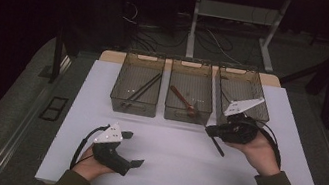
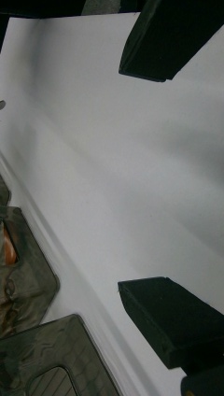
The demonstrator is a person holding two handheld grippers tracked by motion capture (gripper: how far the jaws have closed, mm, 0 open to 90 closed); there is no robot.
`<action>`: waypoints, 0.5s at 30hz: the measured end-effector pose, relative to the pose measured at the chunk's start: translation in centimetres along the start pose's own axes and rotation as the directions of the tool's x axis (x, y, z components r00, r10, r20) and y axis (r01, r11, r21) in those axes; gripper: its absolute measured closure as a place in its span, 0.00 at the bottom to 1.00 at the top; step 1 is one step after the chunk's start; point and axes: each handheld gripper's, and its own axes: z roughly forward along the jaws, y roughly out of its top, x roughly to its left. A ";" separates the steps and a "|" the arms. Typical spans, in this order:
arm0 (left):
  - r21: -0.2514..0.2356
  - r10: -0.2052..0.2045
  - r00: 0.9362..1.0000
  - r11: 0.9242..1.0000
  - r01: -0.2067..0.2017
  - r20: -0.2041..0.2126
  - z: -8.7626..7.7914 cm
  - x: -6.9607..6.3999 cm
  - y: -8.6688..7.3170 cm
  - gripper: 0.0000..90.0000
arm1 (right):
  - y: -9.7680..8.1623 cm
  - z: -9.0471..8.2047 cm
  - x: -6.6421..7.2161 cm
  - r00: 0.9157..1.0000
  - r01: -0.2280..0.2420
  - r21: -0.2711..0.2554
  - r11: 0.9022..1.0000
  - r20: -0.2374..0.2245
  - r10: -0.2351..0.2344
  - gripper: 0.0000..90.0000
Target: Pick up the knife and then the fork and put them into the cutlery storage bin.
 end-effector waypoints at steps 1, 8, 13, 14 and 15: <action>0.000 0.000 1.000 1.000 0.000 0.000 0.0 0.0 0.0 0.00 | -0.1 -0.3 -0.3 1.000 -0.007 -0.013 1.000 0.005 0.007 0.93; 0.001 0.002 1.000 1.000 -0.002 -0.001 0.1 0.0 0.0 0.00 | -0.7 -2.1 -1.9 0.997 -0.059 -0.105 0.993 0.052 0.065 0.93; 0.001 0.002 1.000 1.000 -0.002 -0.001 0.1 0.0 0.0 0.00 | -1.1 -3.2 -2.8 0.990 -0.091 -0.172 0.981 0.089 0.108 0.93; 0.001 0.002 1.000 1.000 -0.002 -0.001 0.1 0.0 0.0 0.00 | -1.1 -3.4 -3.0 0.989 -0.096 -0.187 0.978 0.097 0.115 0.93; 0.001 0.002 1.000 1.000 -0.002 -0.002 0.1 0.0 0.0 0.00 | -1.2 -3.6 -3.2 0.987 -0.100 -0.200 0.975 0.106 0.124 0.93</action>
